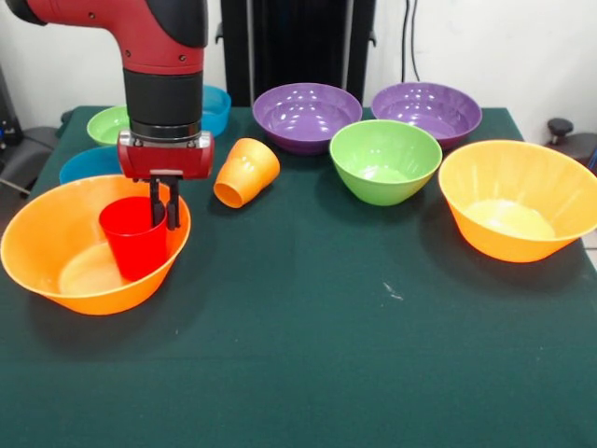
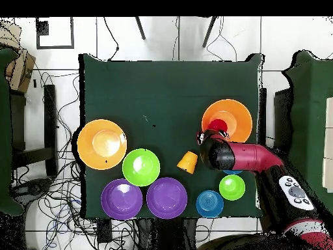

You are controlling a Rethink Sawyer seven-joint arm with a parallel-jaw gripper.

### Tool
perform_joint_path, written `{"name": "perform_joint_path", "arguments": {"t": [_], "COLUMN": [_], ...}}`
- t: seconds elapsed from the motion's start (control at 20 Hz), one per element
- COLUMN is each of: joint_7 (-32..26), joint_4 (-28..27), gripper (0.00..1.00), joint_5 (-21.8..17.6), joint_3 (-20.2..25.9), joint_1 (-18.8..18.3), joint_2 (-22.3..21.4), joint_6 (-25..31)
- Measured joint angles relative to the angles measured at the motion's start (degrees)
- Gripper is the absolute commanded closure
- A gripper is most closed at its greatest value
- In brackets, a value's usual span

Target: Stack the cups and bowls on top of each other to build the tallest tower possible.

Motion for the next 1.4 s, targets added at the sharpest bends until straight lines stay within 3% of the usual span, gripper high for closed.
{"name": "perform_joint_path", "arguments": {"t": [0.8,1.4], "joint_7": [0.1,4.2], "joint_4": [0.2,1.3], "gripper": [1.0,1.0], "joint_5": [3.9,7.1], "joint_3": [-3.3,-5.5], "joint_1": [4.5,6.8], "joint_2": [0.3,0.7], "joint_6": [-2.2,-5.8]}}
